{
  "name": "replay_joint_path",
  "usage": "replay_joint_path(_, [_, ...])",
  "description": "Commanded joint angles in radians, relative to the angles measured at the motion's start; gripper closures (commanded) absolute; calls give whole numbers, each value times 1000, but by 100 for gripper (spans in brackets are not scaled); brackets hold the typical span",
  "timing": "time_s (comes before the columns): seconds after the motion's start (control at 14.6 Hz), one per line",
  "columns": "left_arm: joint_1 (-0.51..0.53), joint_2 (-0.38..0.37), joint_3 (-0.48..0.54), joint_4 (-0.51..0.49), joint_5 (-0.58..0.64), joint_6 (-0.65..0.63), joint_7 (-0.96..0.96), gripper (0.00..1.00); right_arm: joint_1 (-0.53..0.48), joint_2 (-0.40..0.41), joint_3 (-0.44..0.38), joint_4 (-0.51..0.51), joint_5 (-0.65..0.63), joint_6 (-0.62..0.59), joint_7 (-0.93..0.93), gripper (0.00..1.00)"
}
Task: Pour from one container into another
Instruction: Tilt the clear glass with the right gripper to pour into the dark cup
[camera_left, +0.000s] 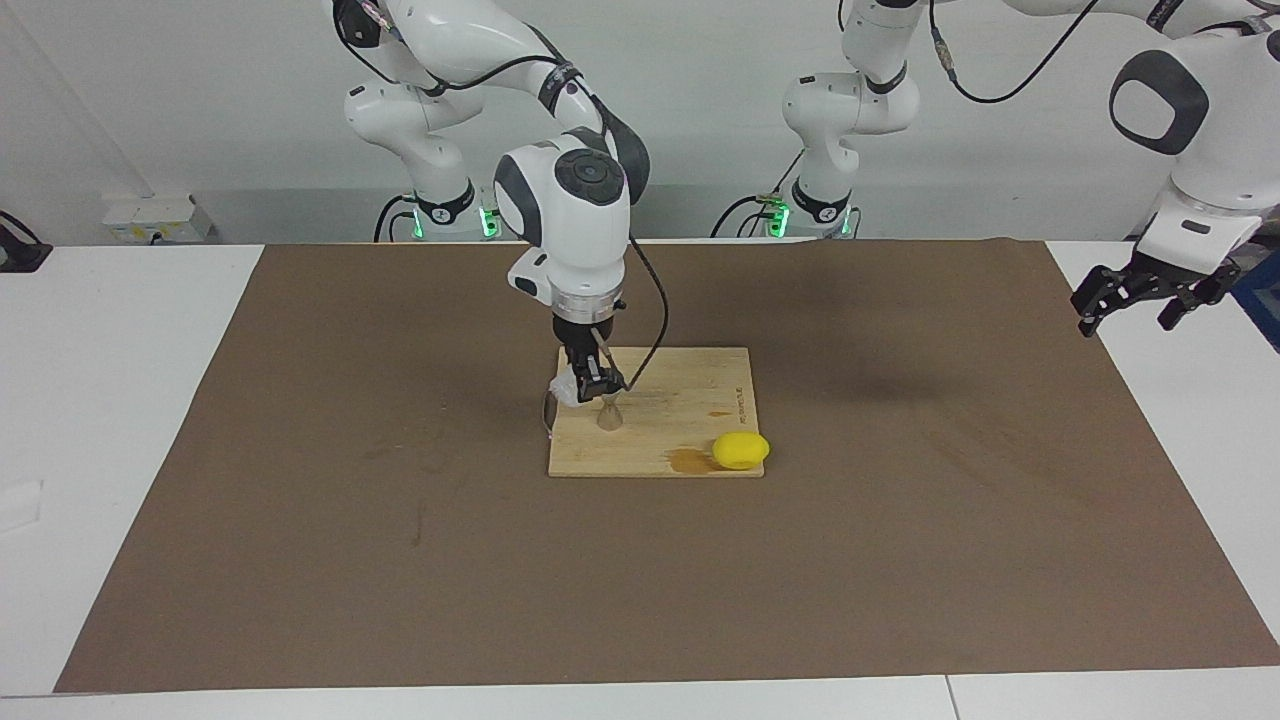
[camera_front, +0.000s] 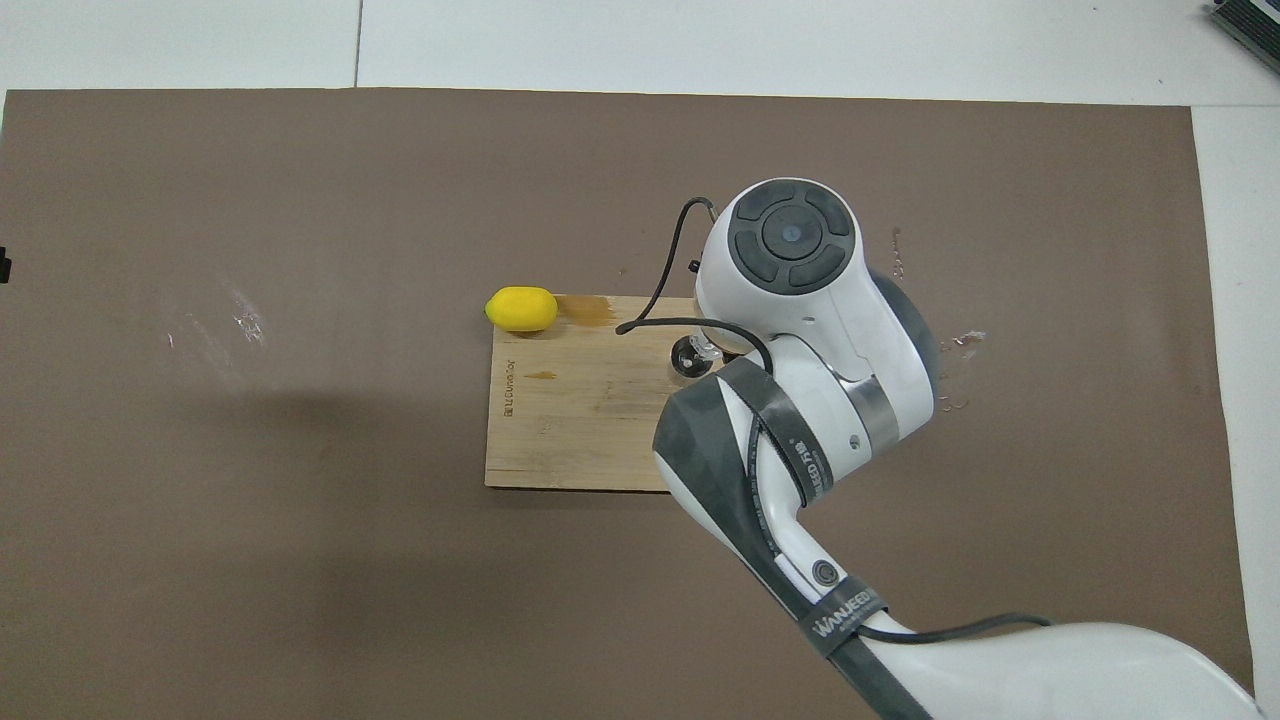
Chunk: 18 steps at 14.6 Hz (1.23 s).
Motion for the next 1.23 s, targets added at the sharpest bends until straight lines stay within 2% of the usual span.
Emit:
replay_joint_path(0.0, [-9, -54, 2, -58, 24, -31, -24, 0, 16, -33, 5, -39, -62, -6, 20, 100])
replay_joint_path(0.41, [-21, -54, -7, -54, 24, -33, -47, 0, 39, -51, 5, -62, -142, -18, 6, 100])
replay_joint_path(0.68, [-20, -56, -30, -51, 4, -47, -118, 0, 37, -48, 7, -48, -129, -35, -1, 100])
replay_joint_path(0.89, [9, -64, -73, -45, -16, -62, -127, 0, 36, -47, 8, -48, -101, -35, -5, 100])
replay_joint_path(1.16, [133, -76, -180, -40, -45, -91, -129, 0, 20, -44, 10, -44, -40, -32, -14, 100])
